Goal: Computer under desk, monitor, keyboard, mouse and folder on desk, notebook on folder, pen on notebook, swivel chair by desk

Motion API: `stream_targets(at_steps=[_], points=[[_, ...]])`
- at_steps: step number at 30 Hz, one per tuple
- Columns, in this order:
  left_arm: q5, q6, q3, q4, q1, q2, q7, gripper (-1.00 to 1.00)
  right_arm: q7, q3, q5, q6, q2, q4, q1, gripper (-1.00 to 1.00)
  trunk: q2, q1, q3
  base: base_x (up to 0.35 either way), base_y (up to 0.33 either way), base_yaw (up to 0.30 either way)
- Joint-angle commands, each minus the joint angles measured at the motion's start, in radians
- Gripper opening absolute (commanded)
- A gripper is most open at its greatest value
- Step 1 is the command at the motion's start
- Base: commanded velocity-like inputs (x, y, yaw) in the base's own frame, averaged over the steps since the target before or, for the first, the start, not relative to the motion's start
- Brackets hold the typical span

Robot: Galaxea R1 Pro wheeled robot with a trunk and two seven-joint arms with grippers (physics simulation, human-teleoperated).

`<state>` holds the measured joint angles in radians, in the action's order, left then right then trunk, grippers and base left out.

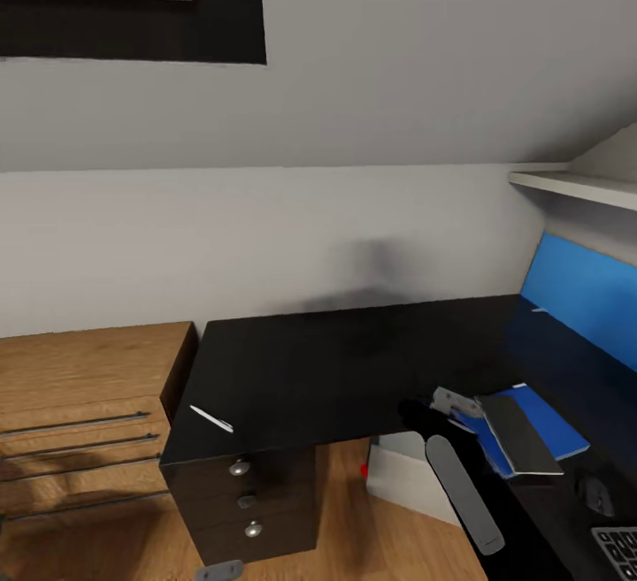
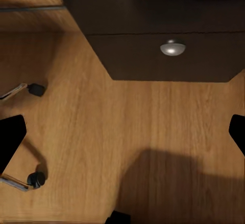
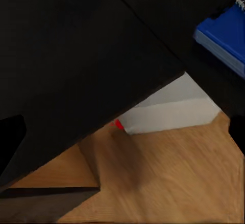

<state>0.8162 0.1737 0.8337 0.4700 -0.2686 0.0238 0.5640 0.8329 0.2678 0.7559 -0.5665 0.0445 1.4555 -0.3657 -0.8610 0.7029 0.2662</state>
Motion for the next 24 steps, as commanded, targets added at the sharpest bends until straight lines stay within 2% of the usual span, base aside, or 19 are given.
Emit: stream_targets(at_steps=[1,9,24], points=[[0.011,0.006,0.008,0.001,-0.001,0.001,0.005,1.00,0.008,0.011,0.000,-0.003,0.001,-0.008,-0.001,1.00,-0.001,0.000,0.002,0.000,0.000,0.260],[0.011,0.006,0.008,0.001,-0.001,0.001,0.005,1.00,0.005,0.060,-0.026,-0.001,-0.005,-0.062,-0.001,1.00,-0.001,0.000,0.008,0.000,0.000,0.259],[0.011,0.006,0.008,0.001,-0.001,0.001,0.005,1.00,0.005,0.074,-0.030,-0.001,-0.006,-0.073,-0.001,1.00,-0.001,0.000,0.024,0.000,0.000,0.211]])
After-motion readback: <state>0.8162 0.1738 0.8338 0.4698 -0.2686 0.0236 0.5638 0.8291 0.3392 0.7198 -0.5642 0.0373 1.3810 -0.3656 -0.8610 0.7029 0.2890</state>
